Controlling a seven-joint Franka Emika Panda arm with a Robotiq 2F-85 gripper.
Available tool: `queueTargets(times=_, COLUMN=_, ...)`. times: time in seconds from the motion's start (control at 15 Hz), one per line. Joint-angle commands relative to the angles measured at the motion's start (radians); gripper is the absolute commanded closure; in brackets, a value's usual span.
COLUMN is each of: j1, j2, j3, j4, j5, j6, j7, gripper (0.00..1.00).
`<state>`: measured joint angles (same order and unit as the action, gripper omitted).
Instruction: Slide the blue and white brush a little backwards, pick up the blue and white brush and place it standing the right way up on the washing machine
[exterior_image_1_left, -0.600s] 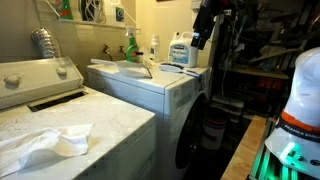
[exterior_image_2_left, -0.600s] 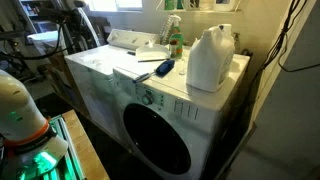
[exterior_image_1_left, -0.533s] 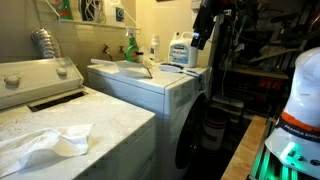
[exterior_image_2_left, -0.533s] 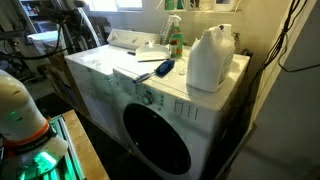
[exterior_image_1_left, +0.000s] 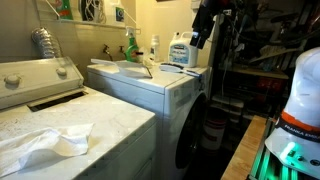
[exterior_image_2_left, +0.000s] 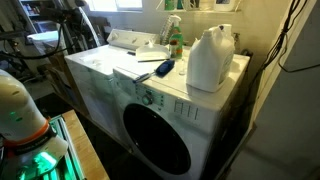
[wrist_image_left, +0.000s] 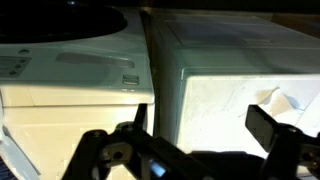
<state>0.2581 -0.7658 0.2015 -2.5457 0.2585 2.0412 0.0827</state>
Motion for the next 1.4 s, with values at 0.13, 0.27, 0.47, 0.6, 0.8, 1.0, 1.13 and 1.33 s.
queueTargets(times=0.13, j1=-0.134, j2=0.058, j3=-0.057, j4=0.014, j5=-0.035, j6=0.044, j7=0.053, gripper=0.00)
queueTargets(times=0.27, j1=-0.185, j2=0.083, j3=-0.090, j4=0.018, j5=-0.042, j6=0.051, j7=0.058, gripper=0.00)
queueTargets(times=0.47, j1=-0.252, j2=0.136, j3=-0.135, j4=0.030, j5=-0.064, j6=0.060, j7=0.057, gripper=0.00)
queueTargets(times=0.6, j1=-0.289, j2=0.169, j3=-0.152, j4=0.034, j5=-0.095, j6=0.083, j7=0.057, gripper=0.00)
queueTargets(times=0.8, j1=-0.336, j2=0.222, j3=-0.157, j4=0.033, j5=-0.200, j6=0.131, j7=0.032, gripper=0.00)
queueTargets(times=1.0, j1=-0.364, j2=0.277, j3=-0.166, j4=0.043, j5=-0.300, j6=0.141, j7=0.020, gripper=0.00)
queueTargets(times=1.13, j1=-0.337, j2=0.311, j3=-0.211, j4=0.041, j5=-0.265, j6=0.197, j7=-0.039, gripper=0.00)
queueTargets(times=1.33, j1=-0.340, j2=0.285, j3=-0.192, j4=0.035, j5=-0.276, j6=0.163, j7=0.004, gripper=0.00)
